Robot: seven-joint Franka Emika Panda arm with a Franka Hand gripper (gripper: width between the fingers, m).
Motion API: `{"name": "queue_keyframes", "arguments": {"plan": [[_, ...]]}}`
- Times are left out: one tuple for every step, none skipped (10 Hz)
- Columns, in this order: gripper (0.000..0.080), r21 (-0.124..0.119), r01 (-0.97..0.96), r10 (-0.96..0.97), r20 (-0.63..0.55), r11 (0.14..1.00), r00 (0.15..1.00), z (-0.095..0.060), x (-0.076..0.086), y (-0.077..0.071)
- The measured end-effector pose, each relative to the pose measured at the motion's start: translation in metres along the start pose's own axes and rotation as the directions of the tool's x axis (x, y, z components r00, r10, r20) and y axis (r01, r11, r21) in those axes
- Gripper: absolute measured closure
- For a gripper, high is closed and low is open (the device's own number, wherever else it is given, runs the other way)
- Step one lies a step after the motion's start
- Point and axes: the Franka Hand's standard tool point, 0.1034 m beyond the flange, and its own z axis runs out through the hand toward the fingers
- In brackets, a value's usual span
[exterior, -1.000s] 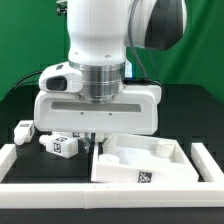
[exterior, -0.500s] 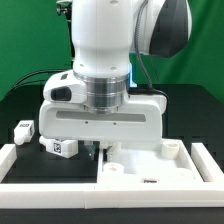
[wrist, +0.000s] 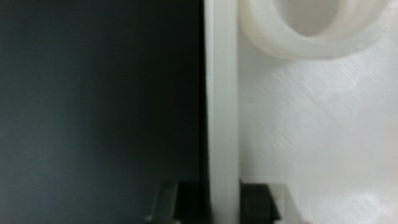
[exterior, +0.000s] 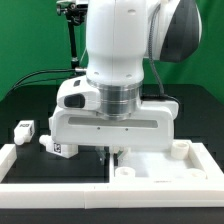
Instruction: Assemble one leg
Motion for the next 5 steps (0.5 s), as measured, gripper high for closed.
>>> {"name": "queue_keyframes", "arguments": {"plan": [[0.0744,-0.004,0.004,-0.004,0.0,1.0,1.0,0.0,0.0,0.0003],[0.0743,-0.004,0.004,-0.004,0.0,1.0,1.0,0.0001,0.0,0.0005],[0.0743,-0.004,0.003,-0.003,0.001,1.0,1.0,0.0004,-0.0002,0.0008],[0.0553,-0.004,0.003,-0.003,0.001,1.0,1.0,0.0005,-0.0003,0.001],[0.0369,-0.004,0.003,-0.003,0.001,1.0,1.0,0.0005,-0.0003,0.0013]]}}
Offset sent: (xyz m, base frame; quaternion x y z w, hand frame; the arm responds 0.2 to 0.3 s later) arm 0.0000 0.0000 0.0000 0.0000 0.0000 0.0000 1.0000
